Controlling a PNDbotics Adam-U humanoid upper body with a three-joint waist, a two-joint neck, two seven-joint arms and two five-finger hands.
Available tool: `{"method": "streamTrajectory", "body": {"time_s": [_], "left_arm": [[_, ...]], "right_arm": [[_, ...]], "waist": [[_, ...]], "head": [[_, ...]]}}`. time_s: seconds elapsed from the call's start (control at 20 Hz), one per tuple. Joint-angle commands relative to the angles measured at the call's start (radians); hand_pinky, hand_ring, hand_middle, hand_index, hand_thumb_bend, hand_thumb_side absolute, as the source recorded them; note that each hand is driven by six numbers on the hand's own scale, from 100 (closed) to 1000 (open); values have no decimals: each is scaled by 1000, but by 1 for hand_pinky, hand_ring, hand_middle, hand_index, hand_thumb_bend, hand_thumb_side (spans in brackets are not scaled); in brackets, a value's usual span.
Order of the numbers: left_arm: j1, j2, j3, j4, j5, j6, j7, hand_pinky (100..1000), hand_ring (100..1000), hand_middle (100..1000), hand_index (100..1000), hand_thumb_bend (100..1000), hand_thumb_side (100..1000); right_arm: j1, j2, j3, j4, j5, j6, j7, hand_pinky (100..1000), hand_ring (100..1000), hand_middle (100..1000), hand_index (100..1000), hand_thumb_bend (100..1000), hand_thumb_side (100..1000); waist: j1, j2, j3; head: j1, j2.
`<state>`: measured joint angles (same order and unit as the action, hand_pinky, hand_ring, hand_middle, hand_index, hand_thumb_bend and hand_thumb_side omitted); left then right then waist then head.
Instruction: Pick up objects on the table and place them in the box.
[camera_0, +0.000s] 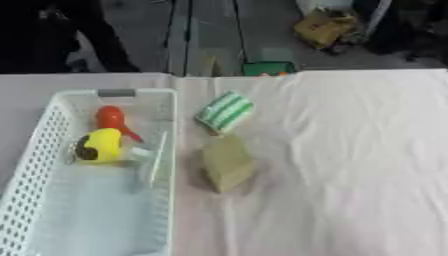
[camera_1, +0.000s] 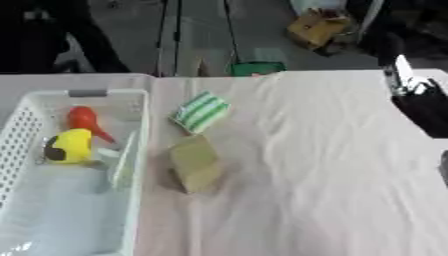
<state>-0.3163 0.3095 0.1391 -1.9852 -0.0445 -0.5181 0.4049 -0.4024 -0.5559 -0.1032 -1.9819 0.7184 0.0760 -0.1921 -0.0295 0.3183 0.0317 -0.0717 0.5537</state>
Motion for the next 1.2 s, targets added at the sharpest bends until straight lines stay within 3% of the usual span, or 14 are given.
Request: {"method": "streamTrajectory", "body": {"time_s": [0.05,0.2,0.45,0.65,0.9,1.2], "left_arm": [[-5,29,0,-15,6,6,-2,944,941,1000,972,113,1000],[-6,30,-2,-15,9,8,-5,944,941,1000,971,113,1000],[-7,30,-3,-15,11,9,-8,944,941,1000,971,112,1000],[-13,32,-5,-15,12,7,-10,944,940,1000,970,112,1000],[-16,32,-8,-15,14,7,-13,944,941,1000,970,111,1000],[-19,32,-10,-15,17,6,-17,943,940,1000,970,111,1000]], "right_arm": [[-27,-14,23,-18,1,2,81,891,866,773,905,522,1000],[-39,-35,49,-18,21,-25,142,893,874,788,917,516,1000],[-55,-76,86,-18,36,-37,215,901,890,802,921,528,1000],[-62,-128,117,-18,52,-78,280,913,913,835,944,529,1000],[-71,-190,147,-18,82,-140,340,921,926,854,957,532,1000],[-90,-236,174,-18,90,-228,397,931,944,880,981,531,1000]], "waist": [[-2,-25,1],[-8,-27,6],[-11,-25,14],[-13,-20,23],[-14,-15,31],[-15,-13,37]], "head": [[-4,8],[-4,-8],[4,-108],[2,-155],[-6,-167],[-8,-157]]}}
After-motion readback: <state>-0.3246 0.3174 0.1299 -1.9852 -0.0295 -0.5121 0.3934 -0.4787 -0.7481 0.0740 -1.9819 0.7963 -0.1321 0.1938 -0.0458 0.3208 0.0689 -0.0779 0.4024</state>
